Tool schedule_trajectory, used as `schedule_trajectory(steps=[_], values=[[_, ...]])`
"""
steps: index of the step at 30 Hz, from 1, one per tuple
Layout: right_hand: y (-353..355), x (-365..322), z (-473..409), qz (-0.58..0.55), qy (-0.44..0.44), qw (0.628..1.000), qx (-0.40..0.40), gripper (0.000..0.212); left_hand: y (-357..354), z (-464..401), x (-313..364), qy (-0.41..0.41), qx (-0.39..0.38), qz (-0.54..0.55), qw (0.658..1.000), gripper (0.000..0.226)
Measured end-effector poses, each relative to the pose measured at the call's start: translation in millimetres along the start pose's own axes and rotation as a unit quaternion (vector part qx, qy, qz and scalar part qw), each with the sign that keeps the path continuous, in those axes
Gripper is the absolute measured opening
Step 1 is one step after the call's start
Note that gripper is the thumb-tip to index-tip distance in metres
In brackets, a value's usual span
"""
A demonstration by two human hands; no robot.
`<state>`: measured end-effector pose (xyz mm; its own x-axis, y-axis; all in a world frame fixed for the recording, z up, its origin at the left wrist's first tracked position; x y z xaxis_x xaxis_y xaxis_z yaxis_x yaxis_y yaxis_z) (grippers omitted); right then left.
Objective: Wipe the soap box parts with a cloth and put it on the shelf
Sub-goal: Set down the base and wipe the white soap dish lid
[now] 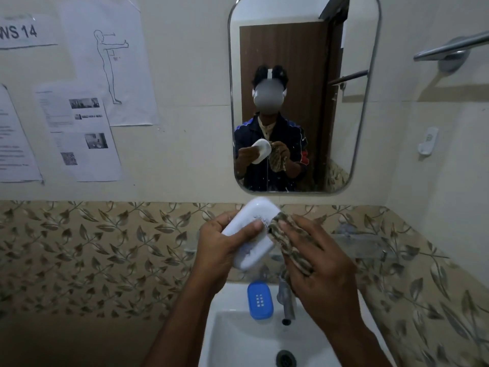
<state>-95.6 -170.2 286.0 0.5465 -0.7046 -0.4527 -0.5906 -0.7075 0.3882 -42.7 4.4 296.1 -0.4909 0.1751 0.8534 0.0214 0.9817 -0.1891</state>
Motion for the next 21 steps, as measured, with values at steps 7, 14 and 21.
schedule_trajectory(steps=[7, 14, 21], values=[[7.9, -2.2, -37.3, -0.064, -0.037, 0.993, -0.089, 0.027, -1.2, 2.4, 8.7, -0.059, -0.087, -0.100, 0.989, 0.032], [-2.3, -4.6, -28.4, -0.083, -0.055, 0.995, -0.004, 0.035, -13.3, 11.7, 3.3, 0.002, 0.038, 0.037, 0.999, 0.037], [5.8, -7.8, -40.0, -0.051, -0.005, 0.999, -0.009, 0.039, -10.5, 7.6, 6.7, -0.024, -0.003, -0.004, 1.000, 0.042]])
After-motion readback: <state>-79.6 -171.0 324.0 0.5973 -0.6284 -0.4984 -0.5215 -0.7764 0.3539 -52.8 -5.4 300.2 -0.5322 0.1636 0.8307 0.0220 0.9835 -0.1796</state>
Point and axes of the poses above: each hand's wrist, its own z-axis away from the middle knuckle, its own y-axis out of the back of the hand, x = y × z, the point moved 2 cm from there along -z, towards the middle knuckle, and after that the axes turned 10 degrees about -y, right-handed, at the moved point
